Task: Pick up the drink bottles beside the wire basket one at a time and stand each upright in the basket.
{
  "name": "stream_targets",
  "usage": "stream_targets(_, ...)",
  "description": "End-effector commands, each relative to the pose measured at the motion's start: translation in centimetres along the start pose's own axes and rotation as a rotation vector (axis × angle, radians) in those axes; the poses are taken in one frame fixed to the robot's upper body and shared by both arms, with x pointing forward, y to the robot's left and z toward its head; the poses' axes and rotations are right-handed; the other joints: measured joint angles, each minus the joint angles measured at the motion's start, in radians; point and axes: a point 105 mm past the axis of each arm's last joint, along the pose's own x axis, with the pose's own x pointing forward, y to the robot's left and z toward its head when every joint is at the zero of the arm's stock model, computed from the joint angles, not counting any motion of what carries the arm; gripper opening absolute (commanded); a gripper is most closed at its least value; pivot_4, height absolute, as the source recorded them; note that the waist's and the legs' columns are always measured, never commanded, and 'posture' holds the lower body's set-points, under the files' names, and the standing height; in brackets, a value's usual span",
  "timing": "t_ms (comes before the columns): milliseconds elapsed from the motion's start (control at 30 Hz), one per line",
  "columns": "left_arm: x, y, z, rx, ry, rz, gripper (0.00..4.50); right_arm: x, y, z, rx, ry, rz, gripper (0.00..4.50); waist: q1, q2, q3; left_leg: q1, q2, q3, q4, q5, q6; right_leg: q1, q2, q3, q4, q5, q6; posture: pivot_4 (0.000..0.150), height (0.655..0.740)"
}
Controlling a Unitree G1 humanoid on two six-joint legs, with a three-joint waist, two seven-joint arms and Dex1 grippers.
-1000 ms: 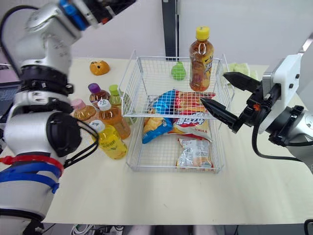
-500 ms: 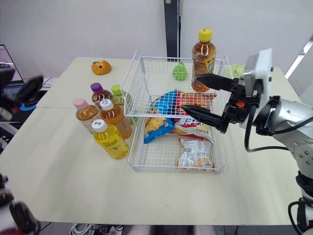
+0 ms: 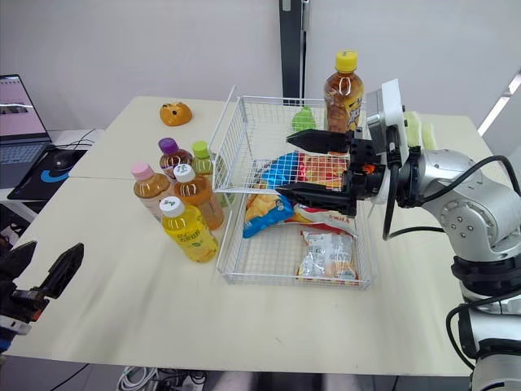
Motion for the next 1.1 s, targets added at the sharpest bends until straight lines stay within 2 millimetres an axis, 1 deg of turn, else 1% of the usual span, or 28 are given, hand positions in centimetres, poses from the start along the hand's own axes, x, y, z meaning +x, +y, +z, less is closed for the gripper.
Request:
stream_targets(33, 1.7, -1.1, 1.6, 0.021, -0.057, -0.033, 4.48, -0.1, 0.1, 1.3, -0.069, -0.021, 0.008, 4.5, 0.003, 0.0, 0.0, 0.0, 0.0, 0.0, 0.0, 0.0, 0.0, 0.0, 0.0, 0.0, 0.0, 0.0, 0.0, 0.15, 0.74)
stream_targets(67, 2.7, -1.1, 1.7, 0.025, -0.061, -0.031, 4.48, -0.1, 0.1, 1.3, -0.072, -0.018, 0.003, 4.5, 0.003, 0.0, 0.0, 0.0, 0.0, 0.0, 0.0, 0.0, 0.0, 0.0, 0.0, 0.0, 0.0, 0.0, 0.0, 0.15, 0.74)
stream_targets(100, 3.9, -1.4, 2.0, 0.011, -0.075, -0.049, 4.48, -0.2, 0.2, 1.3, -0.075, -0.016, -0.005, 4.5, 0.005, 0.0, 0.0, 0.0, 0.0, 0.0, 0.0, 0.0, 0.0, 0.0, 0.0, 0.0, 0.0, 0.0, 0.0, 0.15, 0.74)
stream_targets(133, 5.6, -1.8, 2.1, -0.001, -0.085, -0.066, 4.48, -0.4, 0.2, 1.4, -0.079, -0.012, -0.019, 4.5, 0.006, 0.0, 0.0, 0.0, 0.0, -0.001, 0.0, 0.0, 0.0, 0.001, 0.0, -0.001, 0.0, 0.0, 0.0, 0.15, 0.74)
stream_targets(200, 7.7, -2.5, 2.4, -0.018, -0.094, -0.095, 4.48, -0.5, 0.3, 1.4, -0.084, -0.009, -0.035, 4.5, 0.005, 0.001, -0.001, 0.001, -0.001, -0.001, 0.0, 0.0, 0.0, 0.001, 0.0, -0.001, 0.0, 0.001, -0.001, 0.15, 0.74)
stream_targets(267, 10.1, -3.5, 1.9, -0.022, -0.085, -0.121, 4.48, -0.8, 0.4, 1.5, -0.088, -0.004, -0.06, 4.5, 0.001, 0.002, -0.001, 0.001, -0.001, -0.001, 0.0, 0.0, 0.0, 0.002, 0.0, -0.001, -0.001, 0.001, -0.001, 0.15, 0.74)
stream_targets(300, 11.1, -3.8, 1.7, -0.019, -0.079, -0.119, 4.48, -1.0, 0.5, 1.6, -0.091, 0.0, -0.074, 4.5, 0.001, 0.002, -0.002, 0.001, -0.001, 0.0, 0.0, 0.0, 0.0, 0.002, 0.0, 0.0, -0.001, 0.001, -0.001, 0.15, 0.74)
stream_targets(367, 12.5, -4.0, 1.7, -0.01, -0.08, -0.116, 4.48, -1.3, 0.6, 1.7, -0.094, 0.007, -0.096, 4.5, -0.005, 0.002, -0.002, 0.0, -0.001, 0.0, 0.0, 0.0, 0.0, 0.0, 0.0, 0.0, -0.001, 0.001, -0.001, 0.15, 0.74)
stream_targets(433, 13.4, -4.2, 1.8, -0.002, -0.089, -0.118, 4.48, -1.4, 0.6, 1.8, -0.096, 0.012, -0.112, 4.5, -0.011, 0.002, -0.002, -0.001, -0.001, 0.001, -0.001, 0.001, -0.001, -0.002, 0.0, 0.001, -0.001, 0.001, -0.001, 0.15, 0.74)
stream_targets(500, 14.3, -3.7, 2.0, 0.005, -0.096, -0.091, 4.48, -1.6, 0.7, 1.9, -0.099, 0.015, -0.129, 4.5, -0.017, 0.002, -0.002, -0.002, -0.001, 0.001, -0.002, 0.002, -0.004, -0.003, 0.0, 0.001, -0.001, 0.001, -0.001, 0.15, 0.74)
stream_targets(600, 15.7, -4.5, 2.2, 0.02, -0.097, -0.122, 4.48, -1.8, 0.9, 1.9, -0.102, 0.02, -0.156, 4.5, -0.017, 0.002, -0.002, -0.002, -0.001, 0.001, -0.002, 0.002, -0.003, -0.003, 0.0, 0.0, -0.001, 0.001, -0.001, 0.15, 0.74)
stream_targets(667, 16.0, -4.6, 2.1, 0.026, -0.096, -0.127, 4.48, -1.9, 0.9, 1.9, -0.104, 0.021, -0.168, 4.5, -0.016, 0.002, -0.002, -0.002, -0.001, 0.001, -0.002, 0.002, -0.003, -0.002, 0.0, 0.0, -0.001, 0.001, -0.001, 0.15, 0.74)
stream_targets(800, 15.9, -4.5, 2.2, 0.03, -0.1, -0.123, 4.48, -2.0, 1.0, 2.0, -0.103, 0.022, -0.178, 4.5, -0.019, 0.002, -0.002, -0.002, -0.001, 0.001, -0.002, 0.002, -0.004, -0.003, 0.0, 0.001, -0.001, 0.001, 0.0, 0.15, 0.74)
stream_targets(833, 15.8, -4.3, 2.2, 0.035, -0.1, -0.114, 4.11, -2.0, 1.0, 2.0, -0.103, 0.023, -0.18, 4.5, -0.019, 0.002, -0.002, -0.002, 0.0, 0.001, -0.002, 0.002, -0.004, -0.003, 0.0, 0.001, -0.001, 0.001, 0.0, 0.15, 0.74)
stream_targets(867, 15.7, -4.1, 2.2, 0.038, -0.1, -0.11, 3.94, -2.0, 1.0, 2.0, -0.103, 0.023, -0.181, 4.5, -0.019, 0.002, -0.002, -0.002, 0.0, 0.001, -0.002, 0.002, -0.004, -0.003, 0.0, 0.001, -0.001, 0.001, 0.0, 0.15, 0.74)
stream_targets(933, 15.4, -3.9, 2.1, 0.04, -0.095, -0.106, 3.27, -2.0, 1.0, 2.0, -0.103, 0.024, -0.183, 4.5, -0.019, 0.002, -0.002, -0.002, 0.0, 0.001, -0.002, 0.002, -0.004, -0.003, 0.0, 0.001, -0.001, 0.001, 0.0, 0.15, 0.74)
stream_targets(1100, 14.9, -3.8, 1.6, 0.043, -0.08, -0.101, 1.81, -1.9, 0.9, 2.0, -0.102, 0.022, -0.181, 4.5, -0.018, 0.002, -0.002, -0.002, 0.0, 0.001, -0.002, 0.002, -0.003, -0.003, 0.0, 0.001, -0.001, 0.001, 0.0, 0.15, 0.74)
